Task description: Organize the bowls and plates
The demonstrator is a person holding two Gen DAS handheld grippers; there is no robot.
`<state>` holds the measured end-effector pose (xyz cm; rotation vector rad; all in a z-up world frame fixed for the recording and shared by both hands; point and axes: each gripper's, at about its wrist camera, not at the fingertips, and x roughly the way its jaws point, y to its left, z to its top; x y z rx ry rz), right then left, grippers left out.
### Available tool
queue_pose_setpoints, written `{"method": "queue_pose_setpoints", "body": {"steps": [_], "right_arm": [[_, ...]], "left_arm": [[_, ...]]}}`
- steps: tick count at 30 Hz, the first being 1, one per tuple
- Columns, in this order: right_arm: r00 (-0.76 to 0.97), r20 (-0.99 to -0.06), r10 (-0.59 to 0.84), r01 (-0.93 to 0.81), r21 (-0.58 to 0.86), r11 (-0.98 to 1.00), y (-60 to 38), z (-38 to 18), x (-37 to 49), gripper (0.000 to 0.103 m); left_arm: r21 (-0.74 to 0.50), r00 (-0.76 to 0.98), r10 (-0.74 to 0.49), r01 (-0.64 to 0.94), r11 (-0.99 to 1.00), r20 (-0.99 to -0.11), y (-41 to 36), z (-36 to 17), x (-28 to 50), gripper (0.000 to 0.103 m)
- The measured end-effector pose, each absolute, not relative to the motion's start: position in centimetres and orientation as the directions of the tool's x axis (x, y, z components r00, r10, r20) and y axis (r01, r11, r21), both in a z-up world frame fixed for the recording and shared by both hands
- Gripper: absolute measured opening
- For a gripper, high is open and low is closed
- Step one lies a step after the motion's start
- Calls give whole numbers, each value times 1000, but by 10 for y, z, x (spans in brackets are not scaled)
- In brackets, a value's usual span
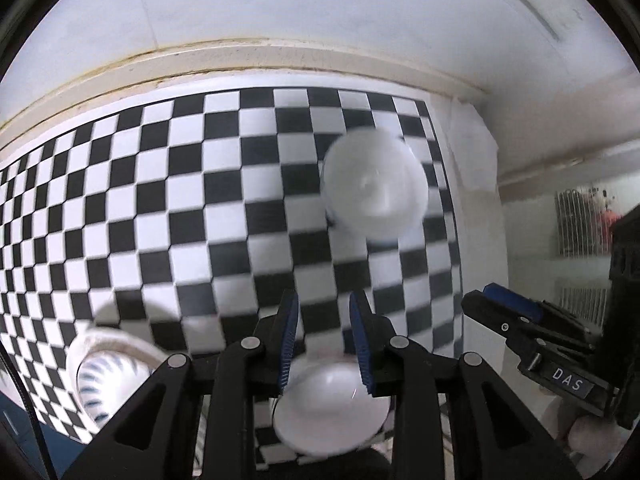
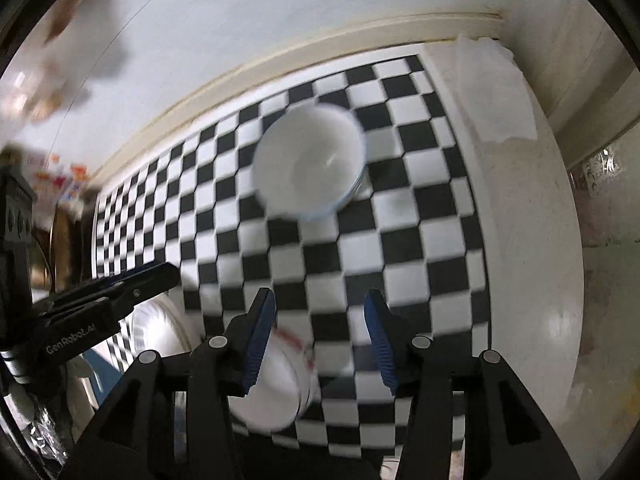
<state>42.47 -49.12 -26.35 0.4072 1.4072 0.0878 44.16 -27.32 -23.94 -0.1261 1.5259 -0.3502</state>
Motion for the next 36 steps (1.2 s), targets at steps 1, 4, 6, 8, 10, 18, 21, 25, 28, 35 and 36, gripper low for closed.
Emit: {"method": "queue_pose_setpoints", "body": {"steps": [1, 4, 6, 8, 10, 18, 21, 25, 28, 35, 36], "right_arm": [[176, -936, 304, 200, 336, 920, -500, -269, 438, 50], [172, -932, 318, 239, 353, 905, -514, -287, 466, 50], [164, -932, 323, 254, 356, 899, -521, -301, 485, 50], [145, -936, 319, 265, 348, 899, -526, -316, 504, 50], [124, -940, 319, 272, 341, 900, -528, -332, 518, 50], [52, -940, 337, 290, 337, 896, -526, -386, 557, 16], [56, -947, 316, 286, 318, 904, -524, -389, 560, 11], [52, -949, 310, 266, 313, 912, -518, -386, 559, 11], [58, -948, 313, 253, 317, 914, -513, -379, 555, 10], [100, -944, 314, 222, 329, 918, -505, -343, 541, 11], [109, -942, 316, 218, 333, 917, -505, -337, 538, 11]], "left_arm": [[-305, -5, -307, 138, 942, -952, -276, -245, 453, 24], [-325, -51, -321, 118, 938, -946, -287, -265, 482, 24], [-337, -86, -329, 108, 935, -940, -295, -280, 500, 24], [-340, -109, -329, 99, 935, -938, -301, -296, 514, 24], [-339, -136, -325, 98, 936, -936, -307, -312, 527, 24], [-334, -184, -312, 104, 937, -932, -320, -349, 538, 21], [-317, -169, -294, 128, 940, -941, -323, -346, 535, 19], [-300, -152, -279, 142, 943, -948, -322, -340, 533, 19], [-286, -132, -268, 155, 946, -954, -319, -330, 530, 19], [-296, -88, -284, 177, 939, -955, -317, -297, 521, 19], [-297, -79, -288, 180, 938, -954, -315, -290, 518, 19]]}}
